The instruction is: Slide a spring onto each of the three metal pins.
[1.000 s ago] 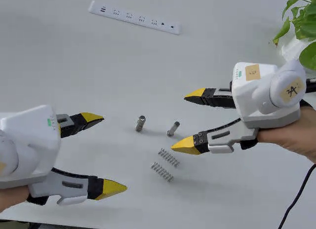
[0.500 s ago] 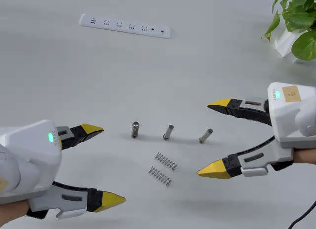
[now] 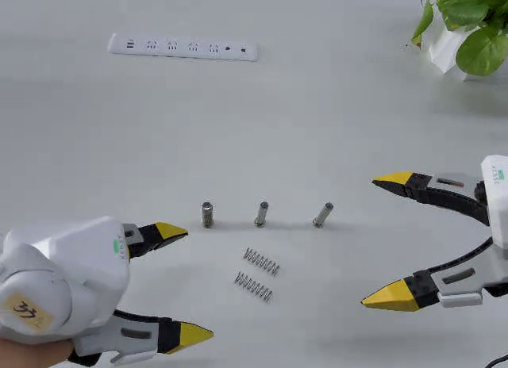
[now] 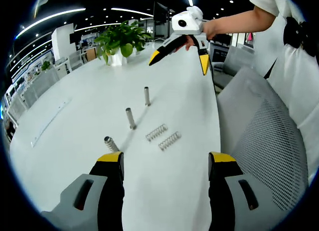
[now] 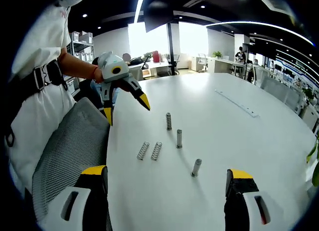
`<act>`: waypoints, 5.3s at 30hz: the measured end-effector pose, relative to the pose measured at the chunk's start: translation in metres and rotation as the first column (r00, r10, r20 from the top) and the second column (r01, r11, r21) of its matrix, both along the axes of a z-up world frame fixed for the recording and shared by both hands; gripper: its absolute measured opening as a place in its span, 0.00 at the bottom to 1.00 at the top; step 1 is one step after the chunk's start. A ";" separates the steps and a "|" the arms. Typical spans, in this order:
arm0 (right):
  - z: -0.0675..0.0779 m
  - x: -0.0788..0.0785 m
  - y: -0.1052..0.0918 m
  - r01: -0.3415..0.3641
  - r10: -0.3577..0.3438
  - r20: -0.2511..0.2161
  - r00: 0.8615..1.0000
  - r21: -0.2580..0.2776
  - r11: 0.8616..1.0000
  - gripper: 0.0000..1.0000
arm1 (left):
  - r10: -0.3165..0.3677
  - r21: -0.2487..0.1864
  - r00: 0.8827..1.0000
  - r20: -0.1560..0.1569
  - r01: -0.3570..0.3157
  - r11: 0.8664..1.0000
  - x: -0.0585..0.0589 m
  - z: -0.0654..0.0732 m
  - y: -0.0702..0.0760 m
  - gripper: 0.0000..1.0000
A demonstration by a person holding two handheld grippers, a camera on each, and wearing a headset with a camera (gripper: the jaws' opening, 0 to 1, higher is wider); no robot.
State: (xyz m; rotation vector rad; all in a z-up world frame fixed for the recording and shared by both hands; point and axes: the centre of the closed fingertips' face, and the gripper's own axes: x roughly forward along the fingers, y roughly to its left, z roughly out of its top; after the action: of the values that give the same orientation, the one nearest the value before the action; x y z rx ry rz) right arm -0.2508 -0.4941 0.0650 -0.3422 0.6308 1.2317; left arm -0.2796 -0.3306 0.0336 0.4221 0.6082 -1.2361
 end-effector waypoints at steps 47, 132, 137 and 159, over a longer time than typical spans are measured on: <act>-0.012 -0.011 -0.029 0.109 -0.109 -0.020 0.994 0.026 0.994 0.92 | -0.276 0.230 0.961 0.008 0.267 0.936 0.013 -0.068 -0.047 0.15; 0.082 -0.007 0.072 -0.035 0.052 -0.065 0.997 0.236 0.971 0.17 | 0.014 -0.339 0.998 0.058 0.006 0.941 0.028 0.092 -0.076 0.07; 0.084 -0.007 0.074 -0.036 0.054 -0.069 0.996 0.241 0.970 0.13 | 0.013 -0.347 0.998 0.063 0.010 0.938 0.028 0.094 -0.076 0.07; 0.089 -0.009 0.080 -0.084 0.094 -0.044 0.995 0.194 0.977 0.07 | -0.006 -0.356 0.998 0.055 0.026 0.934 0.023 0.092 -0.076 0.07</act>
State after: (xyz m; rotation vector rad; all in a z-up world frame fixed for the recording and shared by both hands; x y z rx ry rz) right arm -0.2601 -0.4145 0.1542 -0.1786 0.5414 1.3796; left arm -0.2566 -0.4068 0.1255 0.1537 0.3242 -1.3152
